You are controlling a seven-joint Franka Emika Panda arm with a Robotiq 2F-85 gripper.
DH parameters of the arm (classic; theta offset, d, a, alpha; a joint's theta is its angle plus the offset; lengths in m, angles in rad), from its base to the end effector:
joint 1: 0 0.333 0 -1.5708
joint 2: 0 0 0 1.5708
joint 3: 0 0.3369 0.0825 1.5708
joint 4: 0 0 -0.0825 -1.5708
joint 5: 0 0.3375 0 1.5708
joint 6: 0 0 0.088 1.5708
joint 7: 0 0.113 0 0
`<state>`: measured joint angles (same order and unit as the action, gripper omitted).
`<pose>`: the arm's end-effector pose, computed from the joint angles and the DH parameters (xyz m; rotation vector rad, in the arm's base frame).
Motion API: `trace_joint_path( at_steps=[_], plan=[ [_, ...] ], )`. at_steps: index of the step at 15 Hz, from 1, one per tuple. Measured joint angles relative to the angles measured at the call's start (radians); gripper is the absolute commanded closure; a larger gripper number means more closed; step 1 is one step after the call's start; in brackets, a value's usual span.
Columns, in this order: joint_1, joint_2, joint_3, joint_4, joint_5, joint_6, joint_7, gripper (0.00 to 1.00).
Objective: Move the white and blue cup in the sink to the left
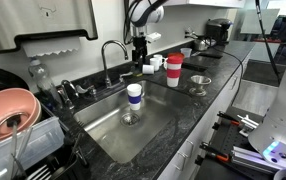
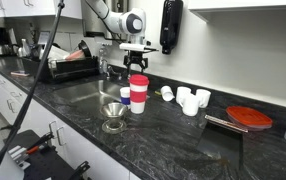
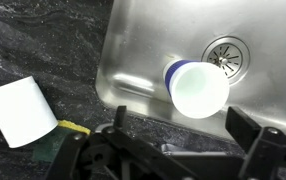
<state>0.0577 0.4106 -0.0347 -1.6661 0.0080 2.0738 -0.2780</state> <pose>0.6327 0.0178 0.4045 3.0999 0.4685 -0.0055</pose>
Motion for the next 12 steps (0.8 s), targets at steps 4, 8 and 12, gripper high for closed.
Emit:
trace_joint_path(
  at_steps=[4, 8, 12],
  plan=[
    [-0.002, 0.002, 0.004, 0.001, 0.001, -0.002, 0.0, 0.0],
    [-0.018, 0.052, 0.02, -0.005, 0.01, 0.024, 0.001, 0.0],
    [-0.037, 0.11, 0.034, -0.001, 0.024, 0.064, 0.001, 0.0]
  ],
)
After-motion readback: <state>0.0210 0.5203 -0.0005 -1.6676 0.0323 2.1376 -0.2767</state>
